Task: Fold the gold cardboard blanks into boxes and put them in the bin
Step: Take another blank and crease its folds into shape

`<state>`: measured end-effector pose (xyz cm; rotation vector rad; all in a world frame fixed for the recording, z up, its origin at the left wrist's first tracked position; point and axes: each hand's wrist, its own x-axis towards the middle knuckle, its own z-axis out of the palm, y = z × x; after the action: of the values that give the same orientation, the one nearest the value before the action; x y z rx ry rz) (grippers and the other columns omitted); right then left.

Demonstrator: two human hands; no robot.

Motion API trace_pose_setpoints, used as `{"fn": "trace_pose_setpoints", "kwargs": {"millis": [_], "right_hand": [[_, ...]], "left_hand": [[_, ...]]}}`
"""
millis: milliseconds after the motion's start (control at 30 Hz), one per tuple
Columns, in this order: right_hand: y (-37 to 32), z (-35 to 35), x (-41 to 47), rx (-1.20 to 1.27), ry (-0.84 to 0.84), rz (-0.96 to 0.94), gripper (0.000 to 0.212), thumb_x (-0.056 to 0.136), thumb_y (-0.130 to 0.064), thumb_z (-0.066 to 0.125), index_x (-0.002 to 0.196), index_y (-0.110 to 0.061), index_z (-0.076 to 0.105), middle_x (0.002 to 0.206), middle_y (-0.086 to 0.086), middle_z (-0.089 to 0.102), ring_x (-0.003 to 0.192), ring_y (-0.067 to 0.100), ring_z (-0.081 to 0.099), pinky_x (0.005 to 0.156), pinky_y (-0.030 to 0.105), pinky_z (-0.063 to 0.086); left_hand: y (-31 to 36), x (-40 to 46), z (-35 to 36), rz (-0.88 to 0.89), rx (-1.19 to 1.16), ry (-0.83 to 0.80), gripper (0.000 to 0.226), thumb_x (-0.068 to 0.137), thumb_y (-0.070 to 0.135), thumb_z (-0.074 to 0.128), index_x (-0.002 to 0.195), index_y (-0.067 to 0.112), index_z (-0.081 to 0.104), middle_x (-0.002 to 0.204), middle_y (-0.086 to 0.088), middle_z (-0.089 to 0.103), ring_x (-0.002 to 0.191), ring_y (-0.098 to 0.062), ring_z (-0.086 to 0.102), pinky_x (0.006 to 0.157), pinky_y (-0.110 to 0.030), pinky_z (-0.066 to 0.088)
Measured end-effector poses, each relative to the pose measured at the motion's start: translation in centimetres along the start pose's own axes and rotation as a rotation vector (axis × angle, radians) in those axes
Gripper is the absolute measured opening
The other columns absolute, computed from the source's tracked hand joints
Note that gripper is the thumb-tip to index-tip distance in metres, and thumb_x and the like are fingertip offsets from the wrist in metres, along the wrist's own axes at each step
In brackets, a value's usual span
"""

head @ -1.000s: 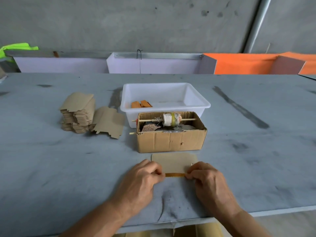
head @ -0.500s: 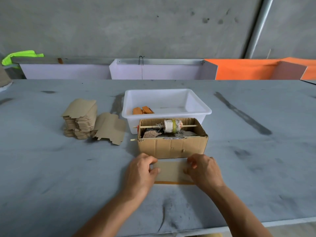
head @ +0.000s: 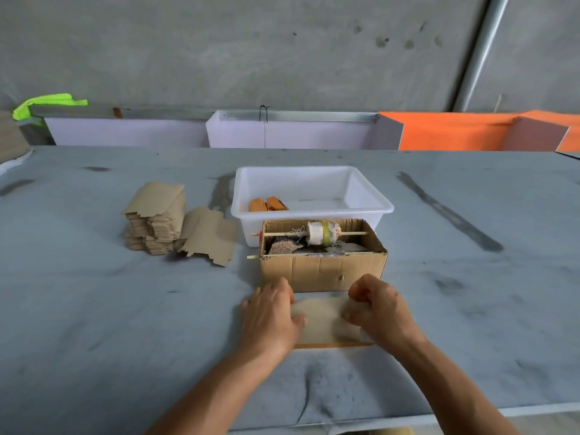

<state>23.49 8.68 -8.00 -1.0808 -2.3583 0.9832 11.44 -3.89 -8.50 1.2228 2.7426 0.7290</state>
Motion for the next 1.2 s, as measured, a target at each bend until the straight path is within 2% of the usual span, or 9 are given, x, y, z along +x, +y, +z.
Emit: {"fn": "trace_pose_setpoints", "kwargs": {"millis": [100,200,333,500,600,667,867,1067,1200], "right_hand": [[-0.1,-0.5,-0.8,0.321,-0.034,0.082,0.028,0.071,0.004,0.076,0.086,-0.015,0.062,0.078,0.002,0.057,0.069,0.013,0.054,0.064,0.024,0.046],[-0.6,-1.4,-1.5,0.567,-0.134,0.114,0.018,0.073,0.008,0.073,0.071,-0.009,0.065,0.068,0.005,0.063,0.057,0.010,0.058,0.054,0.019,0.049],[-1.6,-2.1,-2.1,0.670,-0.188,0.051,0.016,0.079,-0.003,0.071,0.066,-0.009,0.063,0.063,0.002,0.060,0.055,0.007,0.052,0.047,0.014,0.038],[-2.1,-2.2,-2.5,0.724,-0.285,0.061,0.006,0.082,-0.004,0.066,0.077,-0.006,0.064,0.076,0.012,0.064,0.070,0.022,0.056,0.061,0.029,0.043],[-2.3,-2.2,-2.7,0.771,-0.307,0.059,0.010,0.079,0.001,0.066,0.074,-0.008,0.067,0.074,0.008,0.068,0.065,0.016,0.061,0.058,0.024,0.051],[-2.5,-2.1,-2.7,0.803,-0.275,0.054,0.016,0.076,0.005,0.067,0.070,-0.010,0.070,0.072,0.007,0.068,0.064,0.015,0.062,0.058,0.022,0.051],[-2.9,-1.8,-2.6,0.894,-0.199,0.027,0.024,0.074,0.010,0.065,0.063,-0.011,0.073,0.066,0.007,0.067,0.061,0.015,0.061,0.054,0.023,0.051],[-3.1,-1.3,-2.5,0.870,-0.123,-0.044,0.029,0.077,0.010,0.063,0.063,-0.013,0.074,0.063,0.006,0.066,0.058,0.013,0.060,0.053,0.021,0.050],[-3.1,-1.2,-2.4,0.916,-0.154,-0.001,0.026,0.076,0.008,0.064,0.064,-0.013,0.074,0.065,0.006,0.067,0.058,0.013,0.061,0.052,0.022,0.050]], "left_hand": [[-0.2,0.4,-0.8,-0.107,-0.372,-0.016,0.030,0.079,0.024,0.073,0.099,0.023,0.050,0.083,0.005,0.054,0.080,-0.015,0.054,0.066,-0.023,0.037],[-0.3,0.6,-1.7,-0.140,-0.709,-0.071,0.014,0.079,0.009,0.074,0.079,0.017,0.062,0.063,0.004,0.053,0.060,-0.009,0.048,0.056,-0.018,0.038],[-0.2,0.3,-2.7,-0.128,-0.886,-0.144,0.021,0.077,-0.004,0.071,0.068,0.012,0.062,0.053,0.004,0.052,0.042,0.003,0.044,0.044,-0.008,0.034],[-0.3,0.1,-3.8,-0.116,-1.010,-0.201,0.021,0.074,-0.007,0.072,0.067,0.010,0.063,0.055,0.003,0.058,0.047,0.002,0.050,0.047,-0.009,0.039],[-0.6,-0.1,-4.1,-0.115,-1.031,-0.227,0.019,0.073,-0.006,0.073,0.068,0.010,0.065,0.060,-0.001,0.061,0.053,-0.006,0.053,0.052,-0.016,0.043],[-0.7,-0.1,-4.2,-0.116,-1.057,-0.265,0.020,0.073,-0.006,0.073,0.068,0.011,0.065,0.059,-0.001,0.060,0.052,-0.007,0.052,0.051,-0.019,0.040],[-0.4,0.0,-5.0,-0.157,-1.210,-0.333,0.022,0.076,-0.013,0.064,0.068,0.008,0.062,0.050,0.002,0.057,0.040,-0.004,0.049,0.039,-0.013,0.037],[0.1,0.1,-5.1,-0.194,-1.224,-0.377,0.025,0.082,-0.008,0.059,0.072,0.014,0.067,0.064,-0.002,0.064,0.055,-0.013,0.057,0.049,-0.019,0.046],[0.2,0.1,-5.1,-0.220,-1.274,-0.404,0.031,0.080,-0.008,0.061,0.064,0.014,0.074,0.063,-0.005,0.067,0.052,-0.014,0.061,0.048,-0.020,0.049]]}}
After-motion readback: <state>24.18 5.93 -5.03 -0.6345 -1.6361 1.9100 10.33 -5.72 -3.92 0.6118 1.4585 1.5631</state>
